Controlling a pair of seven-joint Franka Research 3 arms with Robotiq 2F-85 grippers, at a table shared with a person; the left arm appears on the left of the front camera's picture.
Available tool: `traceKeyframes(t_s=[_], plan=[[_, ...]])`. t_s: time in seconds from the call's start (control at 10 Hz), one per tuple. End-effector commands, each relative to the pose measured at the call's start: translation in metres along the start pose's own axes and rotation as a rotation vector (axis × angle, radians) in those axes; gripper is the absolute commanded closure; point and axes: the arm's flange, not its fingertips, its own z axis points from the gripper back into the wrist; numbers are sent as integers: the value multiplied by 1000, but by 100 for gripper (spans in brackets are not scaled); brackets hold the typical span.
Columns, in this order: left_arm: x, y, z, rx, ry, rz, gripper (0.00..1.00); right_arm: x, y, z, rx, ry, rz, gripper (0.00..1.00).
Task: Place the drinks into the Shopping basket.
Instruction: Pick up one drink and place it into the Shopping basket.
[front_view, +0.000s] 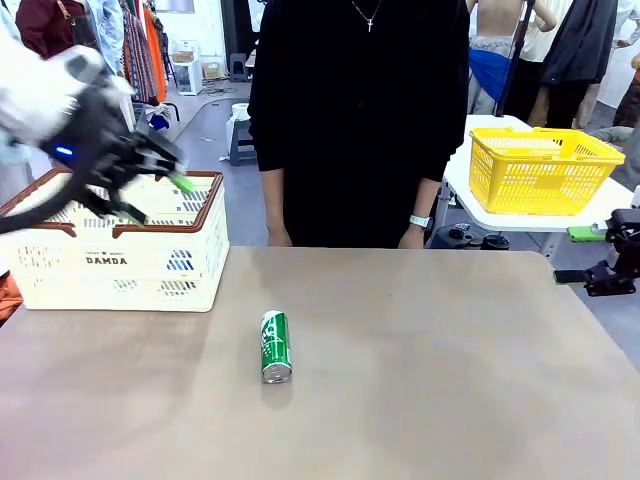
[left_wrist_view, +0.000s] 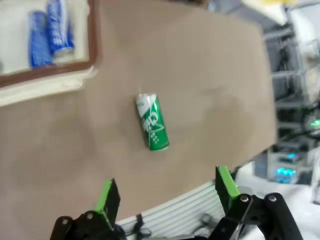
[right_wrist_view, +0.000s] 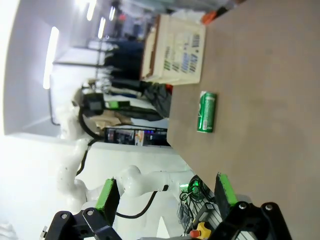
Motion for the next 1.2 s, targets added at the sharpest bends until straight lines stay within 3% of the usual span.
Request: traceKeyframes(t_s=[0.0, 0.3, 0.5, 0.7, 1.0, 1.1], plan=[[-5, -15, -50, 155, -1, -56, 0, 0, 3, 4, -3, 13, 4, 0], [-33, -53, -132, 314, -88, -123, 0, 0, 3, 4, -3, 13, 4, 0], [-37, -58, -175, 377, -56, -153, 0, 0, 3, 4, -3, 13, 4, 0], [-46, -56, -160, 319, -47, -181, 0, 0, 3, 4, -3, 13, 4, 0], [-45, -55, -173, 323, -46, -176, 0, 0, 3, 4, -3, 13, 4, 0], [-47, -70, -192, 453, -90, -26, 0, 0, 3, 4, -3, 13, 4, 0]])
